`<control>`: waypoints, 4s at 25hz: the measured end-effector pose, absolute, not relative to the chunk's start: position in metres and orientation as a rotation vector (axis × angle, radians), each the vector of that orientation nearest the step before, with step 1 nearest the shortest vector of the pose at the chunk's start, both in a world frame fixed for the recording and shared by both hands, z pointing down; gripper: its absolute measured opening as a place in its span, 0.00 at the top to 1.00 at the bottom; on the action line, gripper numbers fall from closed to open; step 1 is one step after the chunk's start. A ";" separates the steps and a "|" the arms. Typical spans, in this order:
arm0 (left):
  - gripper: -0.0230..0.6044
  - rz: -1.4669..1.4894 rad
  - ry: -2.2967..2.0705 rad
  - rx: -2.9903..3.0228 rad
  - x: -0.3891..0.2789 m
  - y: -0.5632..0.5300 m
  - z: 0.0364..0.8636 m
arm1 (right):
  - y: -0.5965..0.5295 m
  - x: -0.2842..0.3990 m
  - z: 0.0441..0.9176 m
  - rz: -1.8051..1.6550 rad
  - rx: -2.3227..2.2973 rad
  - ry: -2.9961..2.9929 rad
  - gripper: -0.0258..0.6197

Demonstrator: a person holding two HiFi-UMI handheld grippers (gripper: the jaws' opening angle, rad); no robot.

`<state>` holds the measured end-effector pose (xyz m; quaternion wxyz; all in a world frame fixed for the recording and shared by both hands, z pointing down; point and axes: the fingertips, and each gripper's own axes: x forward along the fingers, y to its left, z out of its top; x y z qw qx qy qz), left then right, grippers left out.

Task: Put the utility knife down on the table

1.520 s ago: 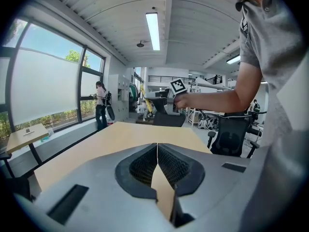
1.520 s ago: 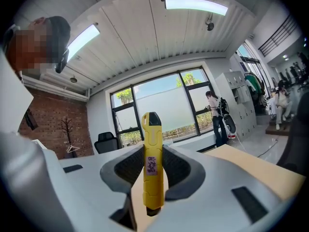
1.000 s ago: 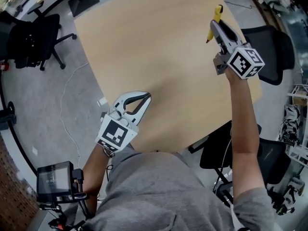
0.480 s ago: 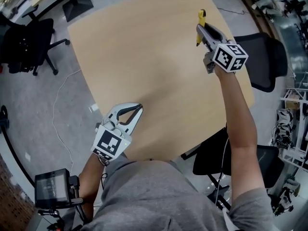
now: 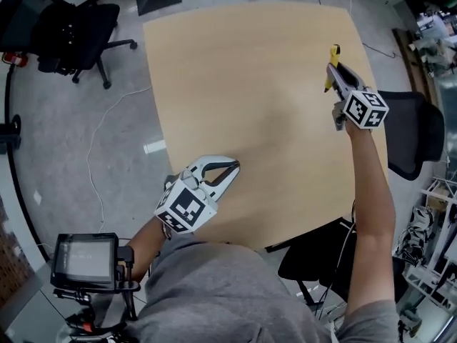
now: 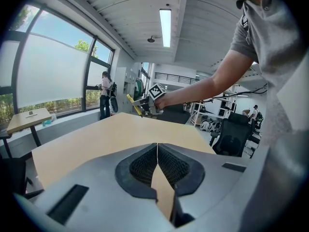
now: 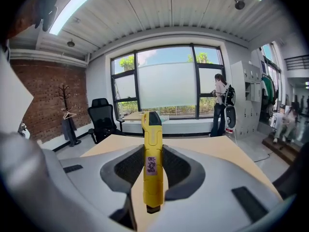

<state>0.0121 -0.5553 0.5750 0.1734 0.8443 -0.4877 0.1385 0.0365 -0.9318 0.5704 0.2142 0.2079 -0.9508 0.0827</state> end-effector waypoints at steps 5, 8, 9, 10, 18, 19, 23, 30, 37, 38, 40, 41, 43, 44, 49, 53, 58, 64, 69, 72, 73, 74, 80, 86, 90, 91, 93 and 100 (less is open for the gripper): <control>0.95 0.385 -1.399 2.380 0.009 -0.558 0.574 | -0.940 0.027 0.587 0.207 0.536 -2.591 0.78; 0.95 0.381 -1.405 2.369 0.008 -0.560 0.573 | -0.946 0.025 0.598 0.212 0.516 -2.560 0.78; 0.95 0.379 -1.408 2.366 0.008 -0.561 0.572 | -0.949 0.025 0.601 0.213 0.514 -2.549 0.78; 0.95 0.378 -1.411 2.362 0.007 -0.563 0.572 | -0.951 0.026 0.603 0.211 0.515 -2.538 0.78; 0.95 0.361 -1.406 2.359 0.007 -0.564 0.574 | -0.962 0.029 0.612 0.181 0.538 -2.480 0.78; 0.95 0.361 -1.406 2.357 0.006 -0.564 0.573 | -0.962 0.029 0.613 0.180 0.537 -2.477 0.78; 0.95 0.353 -1.401 2.354 0.008 -0.564 0.571 | -0.965 0.036 0.623 0.163 0.518 -2.447 0.78; 0.95 0.344 -1.394 2.352 0.012 -0.563 0.572 | -0.966 0.043 0.634 0.143 0.499 -2.411 0.78; 0.95 0.336 -1.390 2.346 0.013 -0.563 0.571 | -0.962 0.039 0.639 0.138 0.479 -2.402 0.78; 0.95 0.336 -1.389 2.344 0.013 -0.563 0.571 | -0.962 0.039 0.640 0.135 0.474 -2.399 0.78; 0.95 0.334 -1.387 2.343 0.014 -0.563 0.572 | -0.961 0.038 0.642 0.126 0.469 -2.394 0.78; 0.95 0.333 -1.386 2.343 0.014 -0.563 0.572 | -0.961 0.037 0.642 0.122 0.468 -2.392 0.78; 0.95 0.331 -1.384 2.342 0.015 -0.563 0.571 | -0.961 0.038 0.645 0.120 0.464 -2.388 0.78; 0.95 0.329 -1.383 2.341 0.015 -0.563 0.571 | -0.962 0.038 0.645 0.118 0.464 -2.386 0.78; 0.95 0.321 -1.373 2.347 0.018 -0.563 0.572 | -0.963 0.040 0.646 0.095 0.460 -2.376 0.78; 0.95 0.330 -1.365 2.345 0.019 -0.558 0.574 | -0.959 0.038 0.650 0.084 0.451 -2.378 0.78; 0.95 0.342 -1.357 2.334 0.019 -0.556 0.576 | -0.955 0.038 0.653 0.083 0.439 -2.365 0.78; 0.95 0.339 -1.337 2.321 0.024 -0.555 0.579 | -0.958 0.042 0.650 0.053 0.421 -2.342 0.78; 0.95 0.326 -1.338 2.320 0.026 -0.556 0.578 | -0.958 0.040 0.651 0.023 0.395 -2.322 0.78; 0.95 0.327 -1.335 2.312 0.026 -0.555 0.579 | -0.957 0.038 0.654 0.005 0.378 -2.308 0.78; 0.95 0.328 -1.335 2.307 0.026 -0.554 0.580 | -0.957 0.038 0.655 -0.003 0.371 -2.302 0.78; 0.95 0.327 -1.336 2.304 0.026 -0.554 0.580 | -0.956 0.037 0.656 -0.012 0.365 -2.295 0.78; 0.95 0.319 -1.338 2.292 0.025 -0.552 0.582 | -0.957 0.034 0.664 -0.079 0.316 -2.239 0.78; 0.95 0.312 -1.345 2.275 0.023 -0.552 0.583 | -0.958 0.034 0.676 -0.147 0.260 -2.170 0.78; 0.95 0.307 -1.353 2.286 0.022 -0.555 0.579 | -0.958 0.038 0.682 -0.186 0.234 -2.127 0.78; 0.95 0.306 -1.354 2.289 0.022 -0.556 0.578 | -0.958 0.039 0.684 -0.194 0.228 -2.116 0.78; 0.95 0.304 -1.356 2.289 0.022 -0.556 0.577 | -0.958 0.042 0.688 -0.212 0.215 -2.094 0.78; 0.95 0.303 -1.357 2.258 0.021 -0.553 0.582 | -0.957 0.046 0.700 -0.242 0.172 -2.047 0.78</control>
